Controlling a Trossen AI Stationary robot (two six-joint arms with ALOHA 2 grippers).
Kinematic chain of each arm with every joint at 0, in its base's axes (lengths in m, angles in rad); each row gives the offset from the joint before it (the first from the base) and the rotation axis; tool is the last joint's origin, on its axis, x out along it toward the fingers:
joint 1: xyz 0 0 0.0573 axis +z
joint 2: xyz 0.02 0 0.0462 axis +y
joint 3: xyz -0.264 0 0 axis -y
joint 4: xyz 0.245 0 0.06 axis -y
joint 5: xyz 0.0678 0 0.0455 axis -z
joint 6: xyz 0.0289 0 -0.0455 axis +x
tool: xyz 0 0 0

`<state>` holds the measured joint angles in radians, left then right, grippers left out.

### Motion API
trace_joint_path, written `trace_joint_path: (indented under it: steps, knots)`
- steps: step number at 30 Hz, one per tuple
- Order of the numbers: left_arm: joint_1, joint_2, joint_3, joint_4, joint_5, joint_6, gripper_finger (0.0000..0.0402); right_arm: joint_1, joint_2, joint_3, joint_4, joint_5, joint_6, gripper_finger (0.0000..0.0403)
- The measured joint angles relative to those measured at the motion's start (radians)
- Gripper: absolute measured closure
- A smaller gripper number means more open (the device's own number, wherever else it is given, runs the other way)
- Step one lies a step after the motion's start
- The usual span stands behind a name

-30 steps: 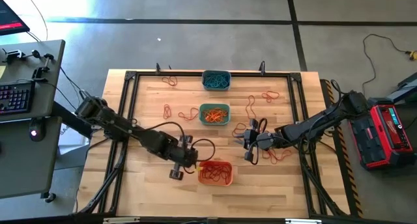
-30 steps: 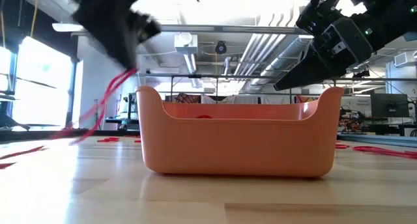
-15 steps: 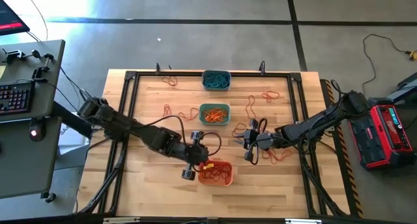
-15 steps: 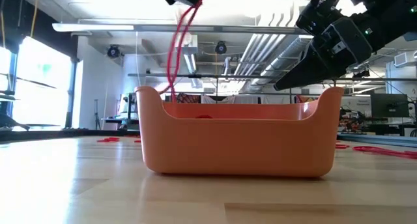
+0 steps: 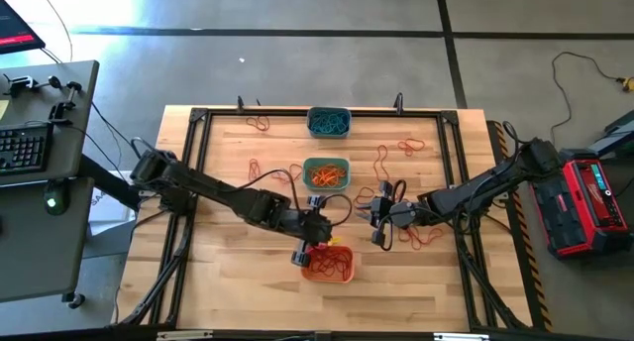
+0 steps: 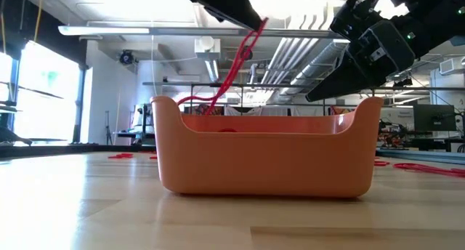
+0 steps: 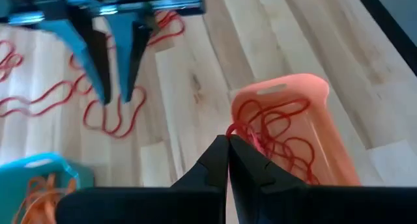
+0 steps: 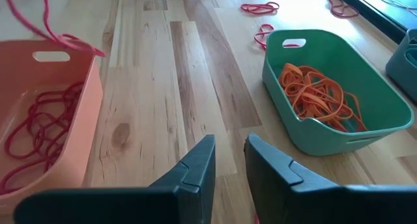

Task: Sort rubber bands into baskets
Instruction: Put the red rubber band into the orange bin

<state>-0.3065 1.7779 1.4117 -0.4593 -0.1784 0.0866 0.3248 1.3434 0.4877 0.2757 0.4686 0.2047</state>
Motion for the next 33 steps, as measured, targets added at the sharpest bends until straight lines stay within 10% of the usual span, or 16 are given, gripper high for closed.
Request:
trace_joint_path:
  steps: [33]
  knots:
    - [0.016,0.092,0.093,0.133,0.066,0.02,0.0402,0.0,0.0,0.0,-0.009,0.0,0.0,0.0329]
